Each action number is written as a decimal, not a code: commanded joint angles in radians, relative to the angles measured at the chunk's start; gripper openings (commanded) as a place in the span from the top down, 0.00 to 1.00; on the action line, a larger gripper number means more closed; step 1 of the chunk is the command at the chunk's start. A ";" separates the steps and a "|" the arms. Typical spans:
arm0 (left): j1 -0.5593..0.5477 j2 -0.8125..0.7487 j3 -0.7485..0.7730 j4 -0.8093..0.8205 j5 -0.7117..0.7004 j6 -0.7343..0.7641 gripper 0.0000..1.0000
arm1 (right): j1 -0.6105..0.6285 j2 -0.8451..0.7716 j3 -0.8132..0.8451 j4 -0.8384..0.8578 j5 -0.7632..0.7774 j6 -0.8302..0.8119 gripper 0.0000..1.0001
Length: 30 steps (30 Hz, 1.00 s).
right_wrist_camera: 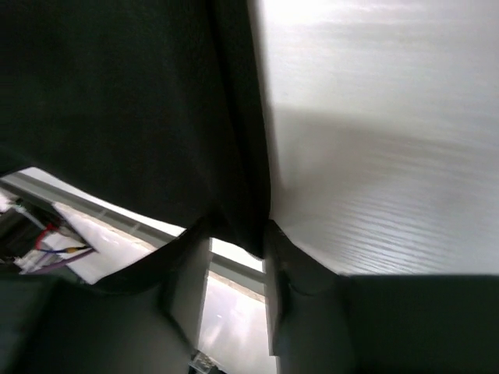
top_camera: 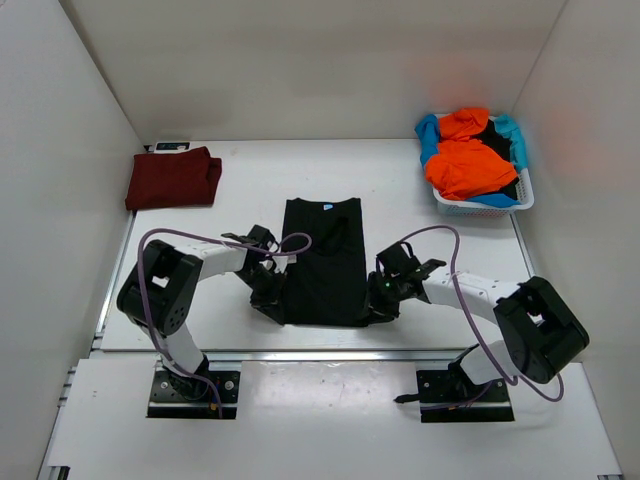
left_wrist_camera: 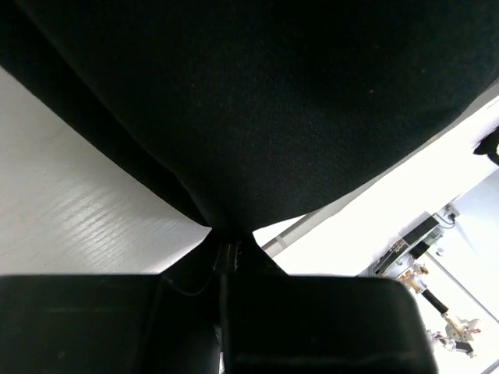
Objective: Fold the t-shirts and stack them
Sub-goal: Grab one side of the 2/3 rectangular tshirt with both arms
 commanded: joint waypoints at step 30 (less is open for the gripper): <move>0.045 -0.655 -0.135 -0.117 0.147 0.002 1.00 | 0.176 -0.237 0.215 -0.285 -0.015 0.005 1.00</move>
